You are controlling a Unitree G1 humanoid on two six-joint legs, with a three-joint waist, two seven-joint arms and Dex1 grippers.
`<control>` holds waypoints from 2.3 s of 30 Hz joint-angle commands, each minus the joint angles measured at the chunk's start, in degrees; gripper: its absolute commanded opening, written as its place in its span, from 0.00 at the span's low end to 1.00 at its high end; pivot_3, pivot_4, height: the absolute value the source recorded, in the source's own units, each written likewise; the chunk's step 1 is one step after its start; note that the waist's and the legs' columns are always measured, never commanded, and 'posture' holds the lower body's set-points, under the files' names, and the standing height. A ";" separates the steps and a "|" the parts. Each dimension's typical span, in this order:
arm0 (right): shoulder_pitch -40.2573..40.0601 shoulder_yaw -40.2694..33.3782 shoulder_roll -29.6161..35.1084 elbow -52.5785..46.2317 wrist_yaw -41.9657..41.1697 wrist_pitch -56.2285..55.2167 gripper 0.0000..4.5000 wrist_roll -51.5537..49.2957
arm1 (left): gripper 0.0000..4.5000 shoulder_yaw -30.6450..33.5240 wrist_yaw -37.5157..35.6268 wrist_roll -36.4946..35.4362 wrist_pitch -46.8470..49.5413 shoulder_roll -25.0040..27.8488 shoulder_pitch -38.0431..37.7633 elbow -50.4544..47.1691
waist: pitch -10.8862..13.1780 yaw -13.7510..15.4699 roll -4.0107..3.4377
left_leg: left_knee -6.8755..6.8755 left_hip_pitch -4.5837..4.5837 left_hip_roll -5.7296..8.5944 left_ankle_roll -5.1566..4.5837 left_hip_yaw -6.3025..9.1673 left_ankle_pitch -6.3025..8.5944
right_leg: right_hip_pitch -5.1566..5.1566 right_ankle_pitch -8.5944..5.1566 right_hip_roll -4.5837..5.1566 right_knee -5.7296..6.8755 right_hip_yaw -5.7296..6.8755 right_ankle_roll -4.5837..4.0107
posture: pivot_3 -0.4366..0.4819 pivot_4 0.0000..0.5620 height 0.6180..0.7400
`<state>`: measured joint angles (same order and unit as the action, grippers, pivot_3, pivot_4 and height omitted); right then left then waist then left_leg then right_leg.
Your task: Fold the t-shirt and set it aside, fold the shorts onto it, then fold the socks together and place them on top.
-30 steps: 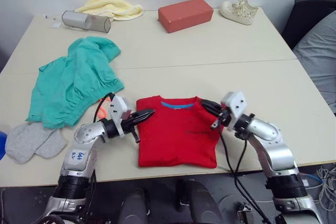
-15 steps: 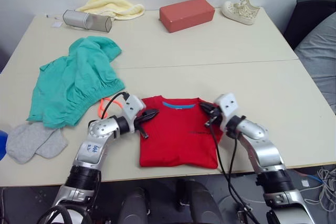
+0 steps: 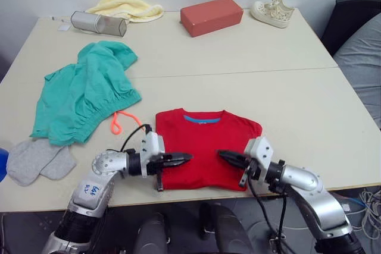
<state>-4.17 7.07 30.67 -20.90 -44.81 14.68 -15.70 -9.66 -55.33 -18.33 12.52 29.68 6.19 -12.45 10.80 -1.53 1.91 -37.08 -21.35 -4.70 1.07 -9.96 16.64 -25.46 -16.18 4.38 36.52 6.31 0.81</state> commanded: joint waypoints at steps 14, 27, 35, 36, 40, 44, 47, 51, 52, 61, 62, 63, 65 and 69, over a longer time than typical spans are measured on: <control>-16.05 -28.58 13.90 -10.92 2.52 29.62 0.13 -47.07 | 0.00 6.94 -9.92 -8.02 -9.05 2.46 -3.11 2.78 | 0.02 0.12 -0.03 | 0.03 -0.07 -0.03 -0.03 0.12 0.05 | 0.02 0.01 -0.07 -0.18 0.03 0.01 | 0.48 0.27 1.00; -17.02 -27.12 24.00 -0.89 29.30 49.58 0.99 -84.72 | 0.00 8.35 -15.27 -11.63 -7.03 4.32 1.16 2.20 | -0.01 1.49 0.09 | 0.06 -0.26 -0.01 -0.37 0.47 -0.04 | 0.15 0.23 -0.45 -0.92 -0.05 0.30 | 0.48 0.27 1.00; -9.90 -20.01 22.91 1.99 37.04 49.09 0.99 -87.40 | 0.00 8.03 -14.32 -11.12 -6.03 4.37 0.53 0.75 | -0.05 1.39 0.14 | 0.02 -0.32 -0.05 -0.45 0.40 0.07 | 0.11 0.30 -0.50 -0.93 -0.13 0.28 | 0.48 0.27 1.00; -8.69 -18.96 22.59 2.13 37.35 49.17 0.99 -87.38 | 0.00 7.89 -14.17 -11.02 -5.93 4.32 0.54 0.53 | -0.06 1.35 0.16 | 0.01 -0.31 -0.06 -0.45 0.39 0.07 | 0.11 0.31 -0.50 -0.93 -0.14 0.29 | 0.48 0.27 1.00; -4.77 -14.49 20.64 2.89 40.79 49.00 0.99 -87.78 | 0.00 7.56 -13.47 -10.70 -5.50 4.15 0.69 -0.22 | -0.08 1.30 0.20 | -0.01 -0.25 -0.10 -0.45 0.39 0.07 | 0.11 0.35 -0.68 -0.95 -0.30 0.33 | 0.48 0.27 1.00; -0.69 -10.09 18.59 4.06 43.55 49.81 0.99 -85.58 | 0.00 7.51 -13.06 -10.59 -5.31 4.35 0.87 -0.45 | -0.14 1.10 0.29 | 0.00 -0.13 -0.11 -0.40 0.51 0.08 | 0.13 0.39 -0.88 -0.95 -0.47 0.26 | 0.48 0.27 1.00; 1.15 -8.07 17.42 4.72 45.67 50.12 0.99 -85.31 | 0.00 7.61 -12.69 -10.65 -4.98 4.47 1.20 -0.58 | -0.24 0.84 0.43 | 0.00 -0.08 -0.11 -0.34 0.63 0.08 | 0.13 0.45 -0.99 -0.96 -0.53 0.17 | 0.48 0.27 1.00; 2.45 -5.74 16.61 4.50 47.78 50.77 0.99 -86.04 | 0.00 7.61 -12.21 -10.53 -4.85 4.35 1.65 -0.51 | -0.37 0.41 0.61 | 0.01 -0.07 -0.12 -0.25 0.64 0.12 | 0.13 0.47 -0.99 -0.96 -0.53 0.13 | 0.48 0.27 1.00; 2.74 -4.86 16.15 4.28 48.83 50.70 0.99 -86.41 | 0.00 7.63 -12.02 -10.56 -4.83 4.24 1.72 -0.52 | -0.45 0.19 0.72 | 0.02 -0.07 -0.13 -0.26 0.64 0.12 | 0.13 0.47 -1.00 -0.96 -0.53 0.11 | 0.48 0.27 1.00; 6.70 -0.34 10.53 7.06 57.01 48.74 0.99 -91.89 | 0.00 6.75 -10.98 -10.44 -4.88 3.47 2.23 -0.24 | -0.76 -0.41 1.19 | 0.06 0.10 -0.28 0.02 0.68 0.25 | 0.20 0.47 -1.23 -0.97 -0.64 -0.12 | 0.48 0.27 1.00; 7.30 -0.06 10.18 7.46 57.37 48.79 0.99 -92.10 | 0.00 6.66 -10.89 -10.42 -4.91 3.41 2.29 -0.18 | -0.76 -0.42 1.19 | 0.06 0.13 -0.29 0.06 0.73 0.26 | 0.20 0.47 -1.29 -0.97 -0.67 -0.14 | 0.48 0.27 1.00; 7.89 0.29 10.02 7.85 57.74 49.03 0.99 -92.05 | 0.00 6.59 -10.81 -10.43 -4.93 3.36 2.33 -0.12 | -0.76 -0.42 1.18 | 0.06 0.12 -0.31 0.13 0.78 0.25 | 0.20 0.48 -1.39 -0.97 -0.73 -0.17 | 0.48 0.27 1.00; 9.00 1.11 10.28 8.12 56.67 50.50 0.91 -91.16 | 0.00 6.48 -10.65 -10.38 -5.04 3.23 2.38 0.03 | -0.75 -0.36 1.16 | 0.09 0.13 -0.34 0.17 0.85 0.23 | 0.20 0.48 -1.61 -0.98 -0.93 -0.18 | 0.48 0.27 1.00; 9.90 2.24 9.91 8.89 56.13 51.05 0.63 -90.67 | 0.00 6.35 -10.62 -10.13 -5.38 2.91 2.30 0.42 | -0.77 -0.34 1.12 | 0.14 0.17 -0.46 0.18 0.93 0.20 | 0.09 0.40 -1.88 -0.97 -1.05 -0.34 | 0.48 0.27 1.00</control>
<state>7.18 4.47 41.22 -13.04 10.33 62.98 -107.93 -3.30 -65.99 -28.57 7.60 32.62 8.13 -10.76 10.03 -1.86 3.03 -36.91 -21.18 -5.17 1.27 -9.03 16.85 -25.42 -15.80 2.47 35.57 5.26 0.42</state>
